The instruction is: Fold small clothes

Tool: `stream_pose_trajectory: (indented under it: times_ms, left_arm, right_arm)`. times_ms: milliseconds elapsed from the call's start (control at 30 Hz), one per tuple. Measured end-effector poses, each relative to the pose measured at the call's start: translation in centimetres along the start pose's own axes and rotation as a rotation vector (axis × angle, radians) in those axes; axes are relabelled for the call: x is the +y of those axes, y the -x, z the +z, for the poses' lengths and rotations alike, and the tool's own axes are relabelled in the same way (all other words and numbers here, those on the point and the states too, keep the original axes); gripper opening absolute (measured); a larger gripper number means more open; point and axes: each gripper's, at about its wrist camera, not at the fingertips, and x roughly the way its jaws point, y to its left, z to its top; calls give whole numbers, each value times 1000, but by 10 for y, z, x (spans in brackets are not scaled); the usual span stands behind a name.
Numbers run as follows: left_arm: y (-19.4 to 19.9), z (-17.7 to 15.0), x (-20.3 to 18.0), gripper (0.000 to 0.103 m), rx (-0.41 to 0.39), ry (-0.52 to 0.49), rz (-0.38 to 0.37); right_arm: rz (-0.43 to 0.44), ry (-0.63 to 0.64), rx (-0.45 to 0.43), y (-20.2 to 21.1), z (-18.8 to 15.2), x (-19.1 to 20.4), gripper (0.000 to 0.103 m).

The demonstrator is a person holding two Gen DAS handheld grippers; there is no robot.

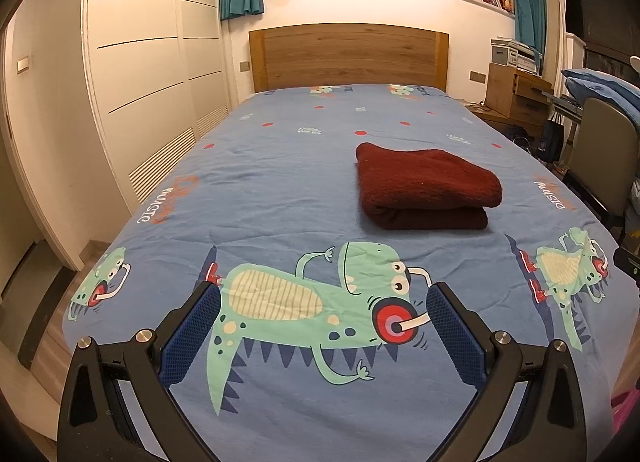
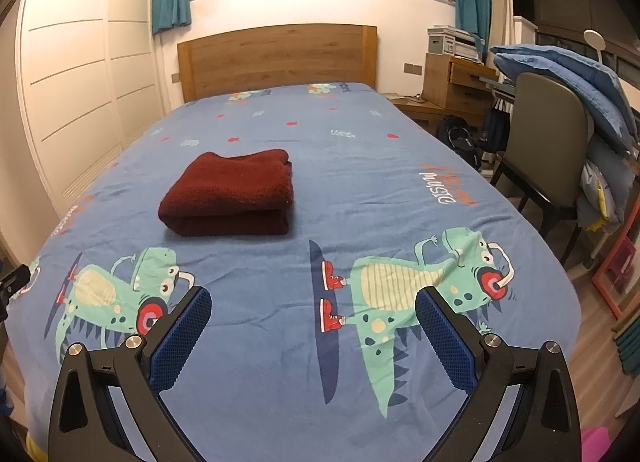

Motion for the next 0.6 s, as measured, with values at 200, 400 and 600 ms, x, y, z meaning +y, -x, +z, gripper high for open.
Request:
stream_pose_trajectory:
  times_ms: [200, 400, 600]
  left_arm:
    - [1, 0, -3, 102, -3, -1, -5]
    - [-1, -1, -5, 102, 0, -3, -7]
    - [-3, -3, -7, 102, 5, -1, -7]
  right_arm:
    - [-1, 7, 3, -1, -1, 2, 102]
    - [-11, -1, 8, -3, -2, -1, 102]
    - [-24, -13, 14, -5, -3, -7, 102]
